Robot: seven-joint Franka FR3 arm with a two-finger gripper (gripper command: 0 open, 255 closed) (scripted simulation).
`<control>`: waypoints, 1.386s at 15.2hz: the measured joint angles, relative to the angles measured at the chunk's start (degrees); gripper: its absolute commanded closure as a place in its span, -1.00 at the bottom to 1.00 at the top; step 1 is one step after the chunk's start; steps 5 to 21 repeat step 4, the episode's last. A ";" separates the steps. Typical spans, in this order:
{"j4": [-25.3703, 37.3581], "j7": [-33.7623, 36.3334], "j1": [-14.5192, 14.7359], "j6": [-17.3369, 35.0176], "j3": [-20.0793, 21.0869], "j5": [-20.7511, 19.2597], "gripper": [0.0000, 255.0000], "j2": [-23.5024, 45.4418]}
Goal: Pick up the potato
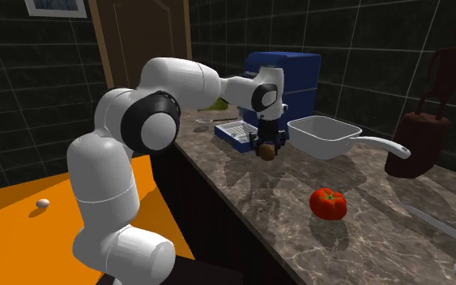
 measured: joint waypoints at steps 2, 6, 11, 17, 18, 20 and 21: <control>1.41 0.21 0.06 -1.59 0.06 -0.14 1.00 -0.22; 2.50 0.22 0.03 -2.73 0.04 -0.19 1.00 -0.29; 2.50 0.22 0.03 -2.73 0.04 -0.19 1.00 -0.29; 2.50 0.22 0.03 -2.73 0.04 -0.19 1.00 -0.29; 2.50 0.22 0.03 -2.73 0.04 -0.19 1.00 -0.29; 2.50 0.22 0.03 -2.73 0.04 -0.19 1.00 -0.29; 2.50 0.22 0.03 -2.73 0.04 -0.19 1.00 -0.29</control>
